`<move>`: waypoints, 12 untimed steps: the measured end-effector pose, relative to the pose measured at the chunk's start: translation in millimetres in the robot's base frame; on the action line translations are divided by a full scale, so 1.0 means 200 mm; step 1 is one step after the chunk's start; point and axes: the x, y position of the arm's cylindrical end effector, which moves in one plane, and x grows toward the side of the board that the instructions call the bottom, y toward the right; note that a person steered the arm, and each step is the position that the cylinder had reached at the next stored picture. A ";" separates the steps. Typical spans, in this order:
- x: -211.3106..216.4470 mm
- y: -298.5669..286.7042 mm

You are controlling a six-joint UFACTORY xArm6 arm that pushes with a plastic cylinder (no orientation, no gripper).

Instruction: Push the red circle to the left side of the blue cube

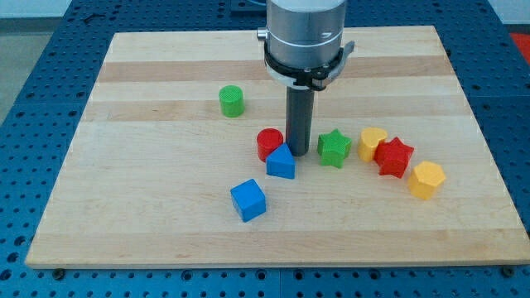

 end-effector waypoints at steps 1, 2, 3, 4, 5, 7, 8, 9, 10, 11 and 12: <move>0.07 -0.10; 0.26 -0.14; 0.31 -0.21; 0.18 -0.16; 0.02 -0.06; -0.14 -0.22; -0.10 -0.33; -0.11 -0.47; -0.15 -0.57; -0.07 -0.67; 0.08 -0.67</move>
